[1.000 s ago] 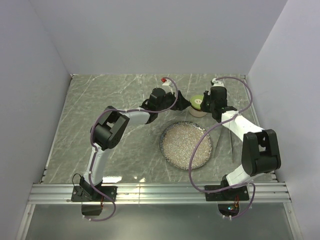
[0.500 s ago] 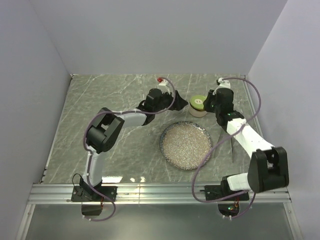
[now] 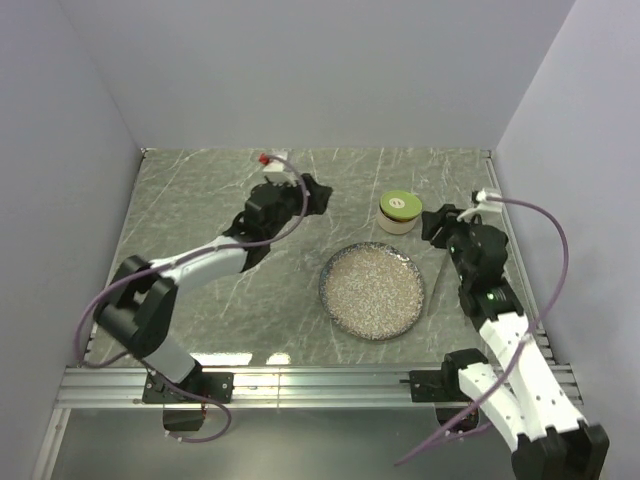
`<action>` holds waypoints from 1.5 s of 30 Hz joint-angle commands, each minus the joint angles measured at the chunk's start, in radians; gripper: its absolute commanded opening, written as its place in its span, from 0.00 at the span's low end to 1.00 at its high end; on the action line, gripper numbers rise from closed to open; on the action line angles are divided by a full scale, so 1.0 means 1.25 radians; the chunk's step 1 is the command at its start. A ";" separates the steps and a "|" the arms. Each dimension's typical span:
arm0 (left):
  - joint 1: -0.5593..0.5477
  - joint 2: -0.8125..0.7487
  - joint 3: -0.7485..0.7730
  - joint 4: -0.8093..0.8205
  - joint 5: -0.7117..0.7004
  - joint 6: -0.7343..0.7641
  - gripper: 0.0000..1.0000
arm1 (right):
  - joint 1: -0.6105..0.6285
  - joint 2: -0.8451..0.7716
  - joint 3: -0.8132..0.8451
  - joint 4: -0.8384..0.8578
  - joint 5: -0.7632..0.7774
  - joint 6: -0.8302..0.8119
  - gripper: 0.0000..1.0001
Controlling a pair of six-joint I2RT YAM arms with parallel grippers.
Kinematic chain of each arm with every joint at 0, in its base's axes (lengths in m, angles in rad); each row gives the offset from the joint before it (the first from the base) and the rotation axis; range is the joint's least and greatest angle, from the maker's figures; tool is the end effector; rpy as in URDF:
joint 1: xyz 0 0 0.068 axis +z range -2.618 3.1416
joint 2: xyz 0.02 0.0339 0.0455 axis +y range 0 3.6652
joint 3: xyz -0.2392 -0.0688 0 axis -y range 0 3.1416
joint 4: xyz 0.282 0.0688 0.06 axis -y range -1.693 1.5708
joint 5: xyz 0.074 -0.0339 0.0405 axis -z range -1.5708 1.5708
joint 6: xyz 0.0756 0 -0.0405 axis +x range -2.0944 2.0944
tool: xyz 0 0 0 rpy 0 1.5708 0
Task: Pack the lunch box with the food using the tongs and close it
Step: Reset both arms
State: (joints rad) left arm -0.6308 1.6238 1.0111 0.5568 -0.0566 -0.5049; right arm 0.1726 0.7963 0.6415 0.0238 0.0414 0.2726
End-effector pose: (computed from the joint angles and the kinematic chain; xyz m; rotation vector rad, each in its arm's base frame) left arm 0.3636 -0.2603 0.2309 0.0612 1.6901 -0.8195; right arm 0.2851 0.0465 0.2807 0.1165 1.7066 0.2965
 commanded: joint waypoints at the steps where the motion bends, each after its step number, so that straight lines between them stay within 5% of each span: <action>1: 0.028 -0.126 -0.089 -0.039 -0.129 0.025 0.80 | 0.003 -0.101 -0.037 -0.009 0.016 0.005 0.57; 8: 0.047 -0.442 -0.277 -0.157 -0.310 0.033 0.84 | 0.003 -0.285 -0.082 -0.046 0.021 0.015 0.64; 17: 0.051 -0.824 -0.377 -0.373 -0.415 0.003 0.86 | 0.003 -0.331 -0.109 -0.022 -0.031 0.030 0.66; 25: 0.051 -0.910 -0.386 -0.516 -0.463 -0.005 0.88 | 0.003 -0.323 -0.127 0.043 -0.102 0.037 0.68; 45: 0.051 -1.001 -0.404 -0.546 -0.455 0.005 0.90 | 0.004 -0.327 -0.156 0.113 -0.147 0.048 0.70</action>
State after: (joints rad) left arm -0.5705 0.3927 0.5102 -0.1093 -0.6094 -0.4992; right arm 0.1726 0.3763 0.4503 0.1032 -0.1246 0.3256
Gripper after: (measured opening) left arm 0.897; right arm 0.703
